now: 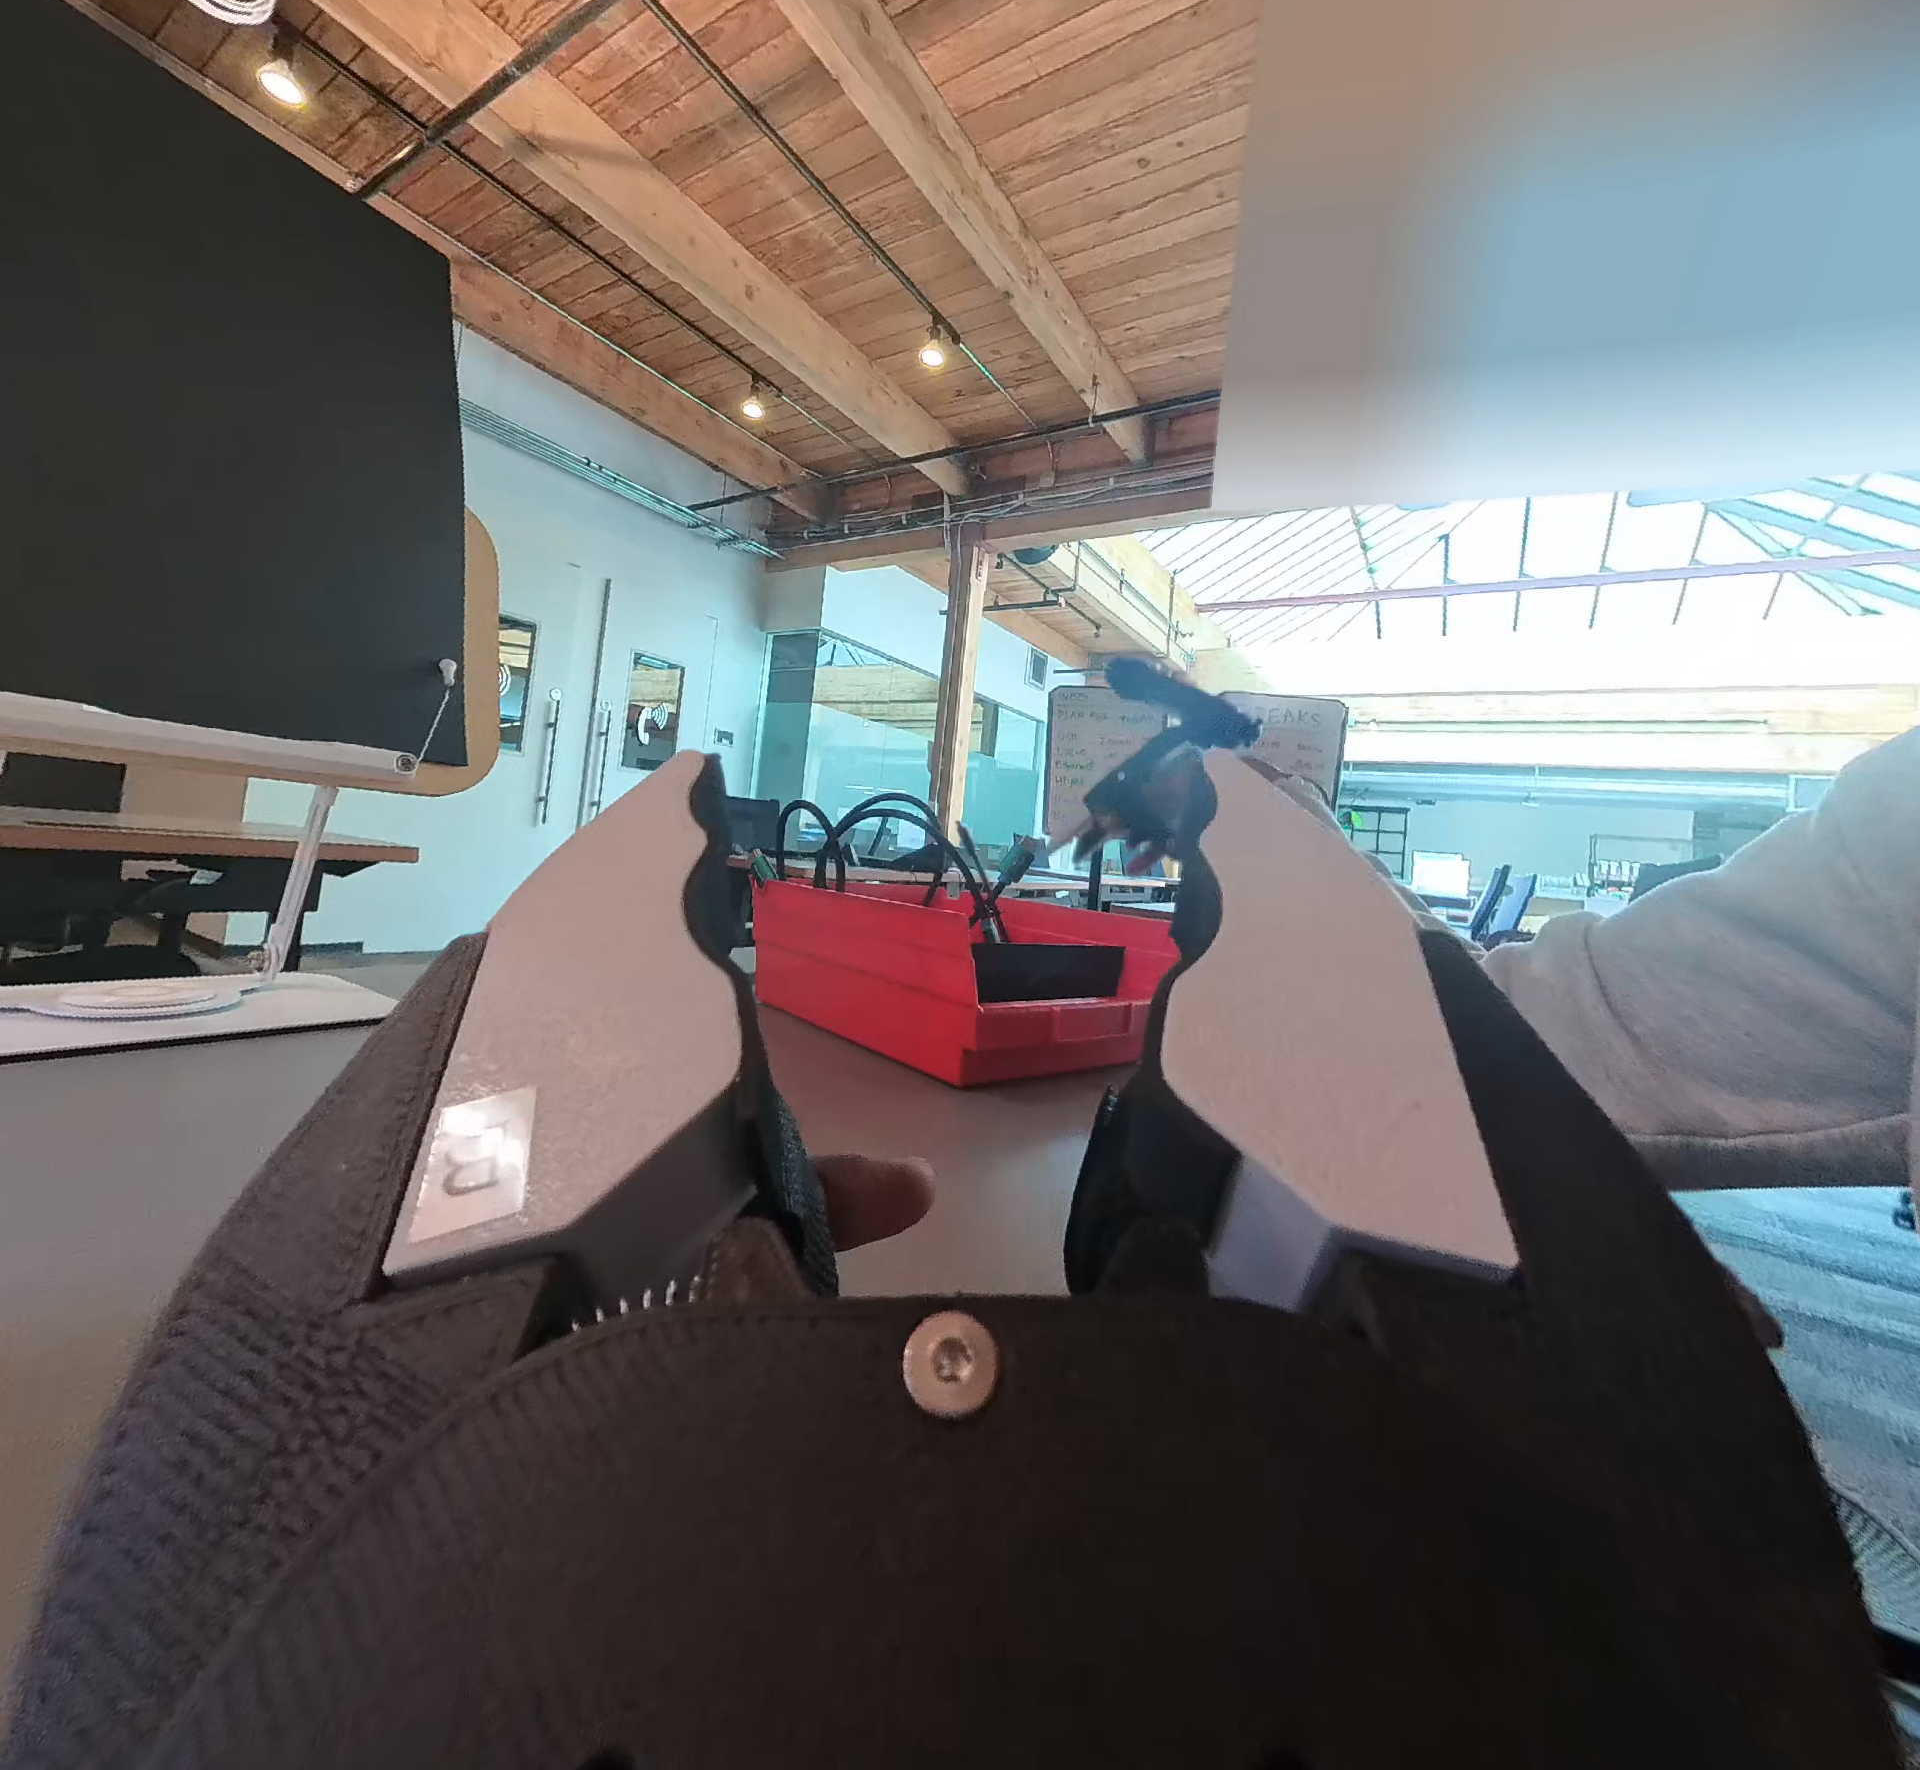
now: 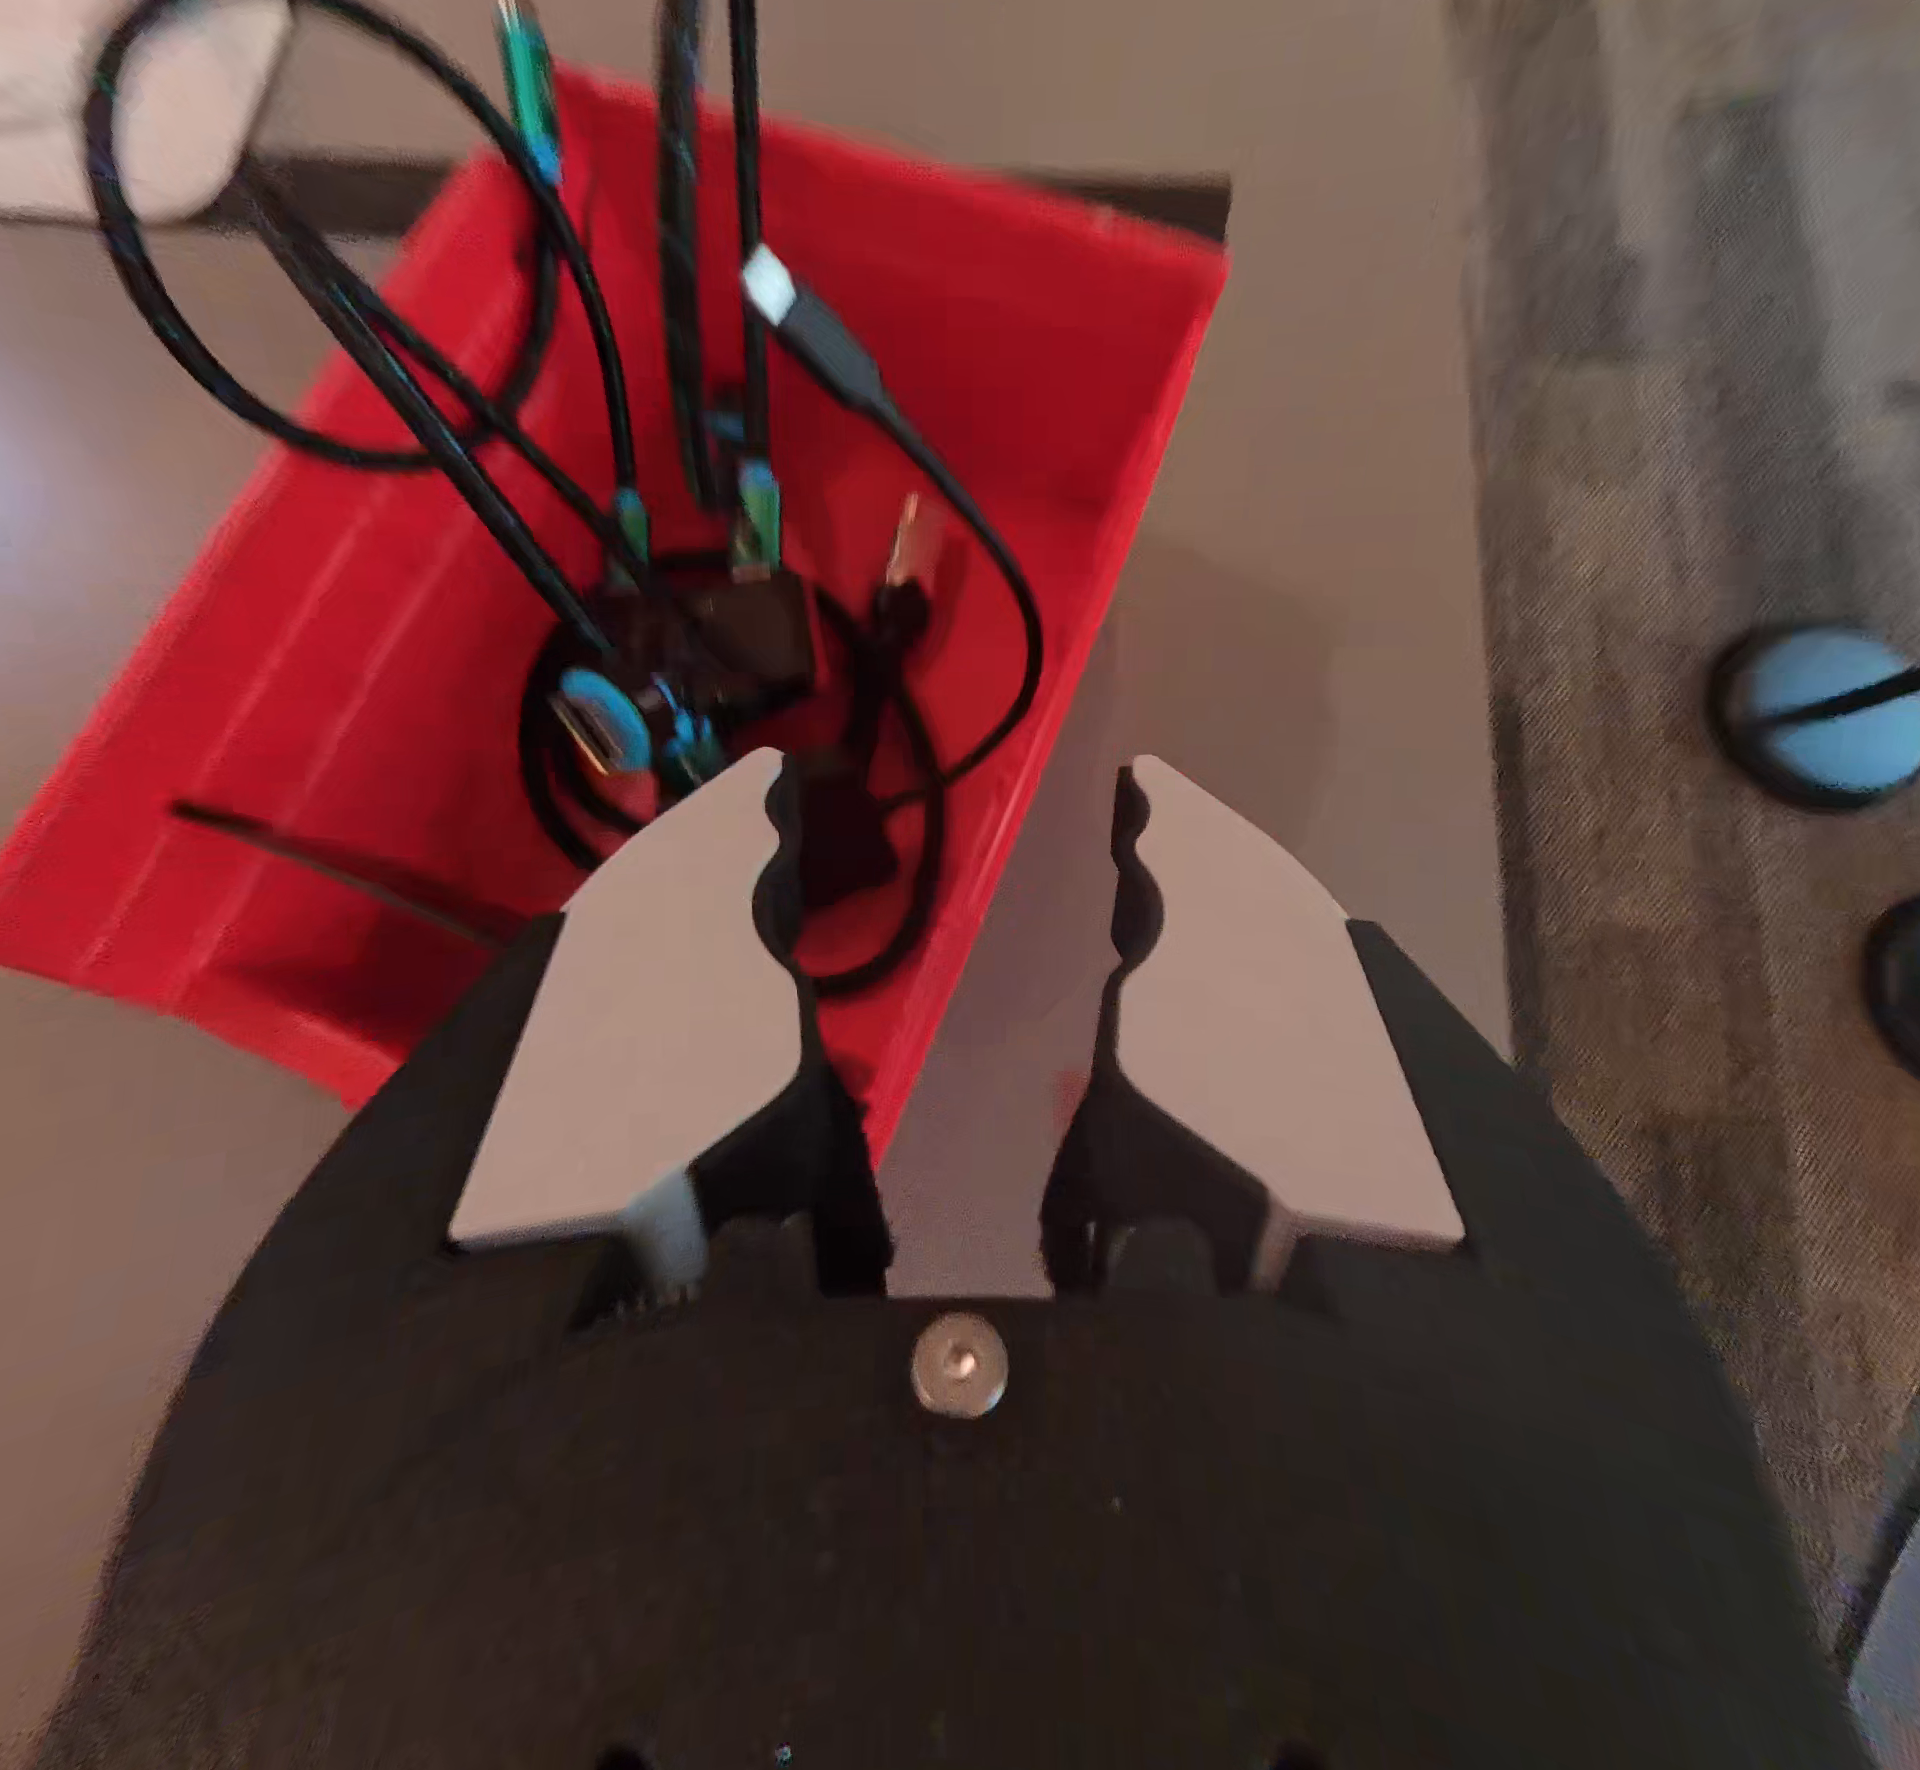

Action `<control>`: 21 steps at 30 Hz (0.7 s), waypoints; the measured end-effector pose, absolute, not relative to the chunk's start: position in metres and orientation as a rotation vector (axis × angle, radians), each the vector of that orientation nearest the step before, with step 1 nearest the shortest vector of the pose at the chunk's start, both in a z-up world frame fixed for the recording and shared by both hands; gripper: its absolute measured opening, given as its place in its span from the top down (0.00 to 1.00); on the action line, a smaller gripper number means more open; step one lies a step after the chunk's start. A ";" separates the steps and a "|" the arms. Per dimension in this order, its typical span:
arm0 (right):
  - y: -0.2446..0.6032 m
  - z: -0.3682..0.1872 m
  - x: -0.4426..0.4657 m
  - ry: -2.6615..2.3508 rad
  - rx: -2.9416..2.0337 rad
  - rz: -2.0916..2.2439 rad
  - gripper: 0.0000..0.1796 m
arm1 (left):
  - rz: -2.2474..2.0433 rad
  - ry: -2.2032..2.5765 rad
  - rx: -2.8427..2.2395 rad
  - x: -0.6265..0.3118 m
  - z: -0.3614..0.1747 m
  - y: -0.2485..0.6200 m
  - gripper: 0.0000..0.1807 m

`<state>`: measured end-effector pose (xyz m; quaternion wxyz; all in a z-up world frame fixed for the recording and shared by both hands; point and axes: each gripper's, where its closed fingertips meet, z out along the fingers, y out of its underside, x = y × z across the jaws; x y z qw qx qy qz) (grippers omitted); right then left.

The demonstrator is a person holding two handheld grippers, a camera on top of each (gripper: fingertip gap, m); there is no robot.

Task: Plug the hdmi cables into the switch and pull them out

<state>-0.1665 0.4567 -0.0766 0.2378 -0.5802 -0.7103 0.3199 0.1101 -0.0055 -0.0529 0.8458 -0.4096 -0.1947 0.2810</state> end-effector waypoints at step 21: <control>0.277 -0.130 -0.191 -2.607 -1.198 1.333 0.83 | 0.594 -0.388 -0.847 0.114 -0.051 -0.006 0.58</control>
